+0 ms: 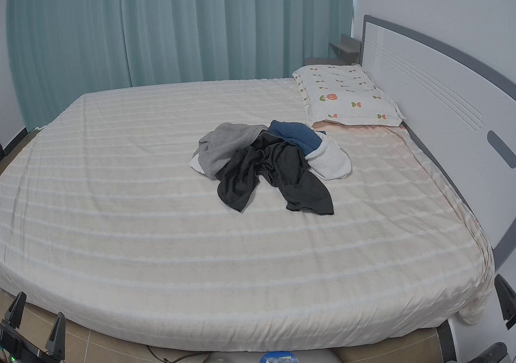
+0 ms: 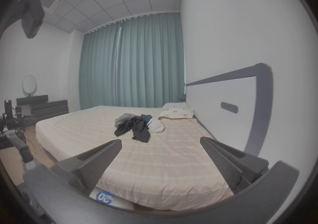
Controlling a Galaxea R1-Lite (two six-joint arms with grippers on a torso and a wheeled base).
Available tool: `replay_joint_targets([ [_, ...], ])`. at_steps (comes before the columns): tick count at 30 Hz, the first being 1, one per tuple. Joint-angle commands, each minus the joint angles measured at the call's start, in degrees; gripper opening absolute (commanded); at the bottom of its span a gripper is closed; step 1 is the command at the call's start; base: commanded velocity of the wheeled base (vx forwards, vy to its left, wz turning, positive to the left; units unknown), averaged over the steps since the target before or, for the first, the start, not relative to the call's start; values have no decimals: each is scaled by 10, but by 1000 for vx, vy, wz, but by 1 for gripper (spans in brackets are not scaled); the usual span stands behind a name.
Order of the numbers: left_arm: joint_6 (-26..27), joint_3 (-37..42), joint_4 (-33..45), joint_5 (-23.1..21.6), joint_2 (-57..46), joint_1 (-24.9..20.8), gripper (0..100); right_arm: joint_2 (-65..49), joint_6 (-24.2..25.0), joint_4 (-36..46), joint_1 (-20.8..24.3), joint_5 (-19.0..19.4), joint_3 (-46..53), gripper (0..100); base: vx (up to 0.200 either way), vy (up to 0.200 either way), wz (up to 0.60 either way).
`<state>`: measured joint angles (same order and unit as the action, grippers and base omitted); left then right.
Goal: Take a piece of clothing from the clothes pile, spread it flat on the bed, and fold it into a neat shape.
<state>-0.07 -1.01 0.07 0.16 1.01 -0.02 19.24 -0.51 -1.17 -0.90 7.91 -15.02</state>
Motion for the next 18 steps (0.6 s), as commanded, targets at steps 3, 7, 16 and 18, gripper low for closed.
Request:
replay_joint_targets([
  [3,0,9,0,0,-10,0,100,481,19,-175,23,42,-31,100,0,0,0],
  [7,0,9,0,0,-10,0,100,658,26,-260,32,40,-82,100,0,0,0],
  [16,0,9,0,0,-10,0,100,956,150,-361,107,-43,-273,100,0,0,0],
  [18,0,9,0,0,-10,0,100,977,162,-360,115,-53,-297,100,0,0,0],
])
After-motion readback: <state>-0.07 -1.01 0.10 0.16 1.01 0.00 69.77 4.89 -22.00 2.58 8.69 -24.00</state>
